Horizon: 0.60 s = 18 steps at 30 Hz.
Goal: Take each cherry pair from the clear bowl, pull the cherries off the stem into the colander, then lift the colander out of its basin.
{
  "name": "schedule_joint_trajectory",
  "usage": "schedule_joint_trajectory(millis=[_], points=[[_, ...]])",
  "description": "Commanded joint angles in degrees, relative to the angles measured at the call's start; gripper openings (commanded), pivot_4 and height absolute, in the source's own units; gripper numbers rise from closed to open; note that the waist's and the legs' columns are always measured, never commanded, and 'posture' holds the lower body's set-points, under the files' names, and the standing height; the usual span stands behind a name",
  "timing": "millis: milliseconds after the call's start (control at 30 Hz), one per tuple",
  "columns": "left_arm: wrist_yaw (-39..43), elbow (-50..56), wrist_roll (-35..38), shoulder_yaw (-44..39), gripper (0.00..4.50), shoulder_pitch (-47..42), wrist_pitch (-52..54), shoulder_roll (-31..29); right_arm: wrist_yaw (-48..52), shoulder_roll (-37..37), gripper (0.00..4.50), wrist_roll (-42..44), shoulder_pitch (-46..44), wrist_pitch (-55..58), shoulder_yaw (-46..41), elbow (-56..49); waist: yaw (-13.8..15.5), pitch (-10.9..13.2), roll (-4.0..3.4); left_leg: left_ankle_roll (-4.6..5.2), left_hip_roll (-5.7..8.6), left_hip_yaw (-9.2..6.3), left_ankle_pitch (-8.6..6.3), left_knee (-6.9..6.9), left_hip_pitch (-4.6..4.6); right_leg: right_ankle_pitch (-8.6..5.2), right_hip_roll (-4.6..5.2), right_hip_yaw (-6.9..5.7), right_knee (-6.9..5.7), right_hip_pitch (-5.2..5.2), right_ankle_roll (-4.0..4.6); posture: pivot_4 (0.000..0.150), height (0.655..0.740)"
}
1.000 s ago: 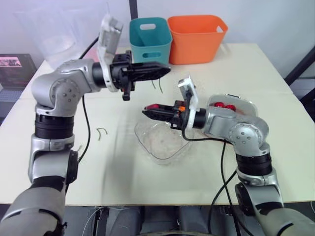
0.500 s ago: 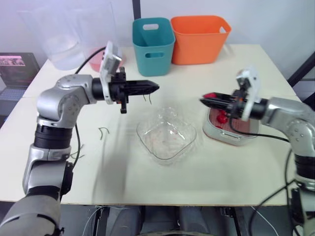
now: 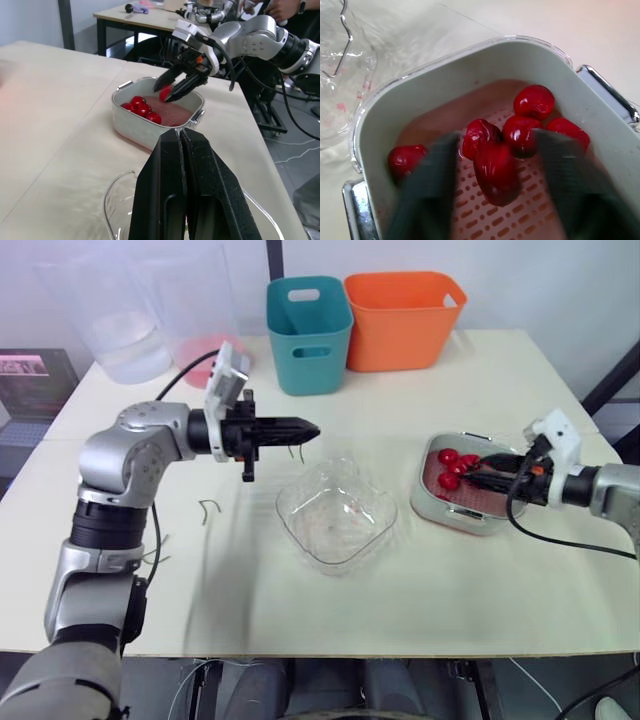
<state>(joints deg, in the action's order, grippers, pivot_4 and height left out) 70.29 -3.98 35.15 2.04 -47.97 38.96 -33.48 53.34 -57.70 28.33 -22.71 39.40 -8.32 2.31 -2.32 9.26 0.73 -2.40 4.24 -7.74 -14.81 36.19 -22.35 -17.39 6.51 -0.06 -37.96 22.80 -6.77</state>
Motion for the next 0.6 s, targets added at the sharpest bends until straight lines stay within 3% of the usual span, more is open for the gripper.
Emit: schedule_joint_trajectory(millis=[33, 167, 300, 467, 600], points=[[-0.1, 0.6, -0.3, -1.0, 0.00, -1.2, -1.1, -0.5, 0.6, -1.3, 3.92, 0.0, -1.3, -0.6, -3.4, -0.3, 0.0, 0.0, 0.00, 0.00, 0.00, -0.01, 0.00, 0.00, 0.00, 0.00, 0.00, 0.00, 0.00, 0.00, 0.00, 0.150, 0.7394], [-2.8, -1.1, -0.3, -3.2, 0.00, -2.2, -0.1, -0.8, -0.6, 0.8, 3.92, 3.8, -5.9, 2.3, -5.9, -2.1, -0.3, 0.0, 0.00, 0.00, 0.00, -0.02, 0.00, -0.01, 0.01, 0.00, -0.01, 0.00, 0.00, 0.01, 0.00, 0.150, 0.7394], [-5.7, -2.7, 0.9, -7.3, 0.00, -0.8, 5.2, -4.9, -2.2, 7.3, 3.92, 14.9, -14.3, 12.2, -3.7, -13.8, -1.1, 0.0, -0.01, 0.00, -0.11, -0.06, 0.00, -0.05, 0.04, 0.00, -0.13, 0.01, -0.02, 0.07, 0.01, 0.150, 0.7394], [-9.0, 0.0, 1.1, -12.4, 0.00, 7.1, 7.9, -10.8, -6.5, 16.2, 3.92, 16.4, -21.5, 16.7, 6.9, -23.8, -1.2, 0.0, -0.03, -0.01, -0.12, -0.27, 0.00, -0.09, 0.03, 0.00, -0.14, 0.00, -0.02, 0.08, 0.01, 0.150, 0.7394], [-11.6, 3.2, 2.6, -19.9, 0.00, 19.5, 12.1, -15.9, -8.7, 24.5, 3.92, 13.0, -26.6, 16.0, 17.3, -26.5, -1.2, 0.0, -0.04, -0.02, -0.05, -0.24, 0.01, -0.10, -0.03, 0.01, -0.06, 0.08, -0.06, 0.22, 0.02, 0.150, 0.7394]])
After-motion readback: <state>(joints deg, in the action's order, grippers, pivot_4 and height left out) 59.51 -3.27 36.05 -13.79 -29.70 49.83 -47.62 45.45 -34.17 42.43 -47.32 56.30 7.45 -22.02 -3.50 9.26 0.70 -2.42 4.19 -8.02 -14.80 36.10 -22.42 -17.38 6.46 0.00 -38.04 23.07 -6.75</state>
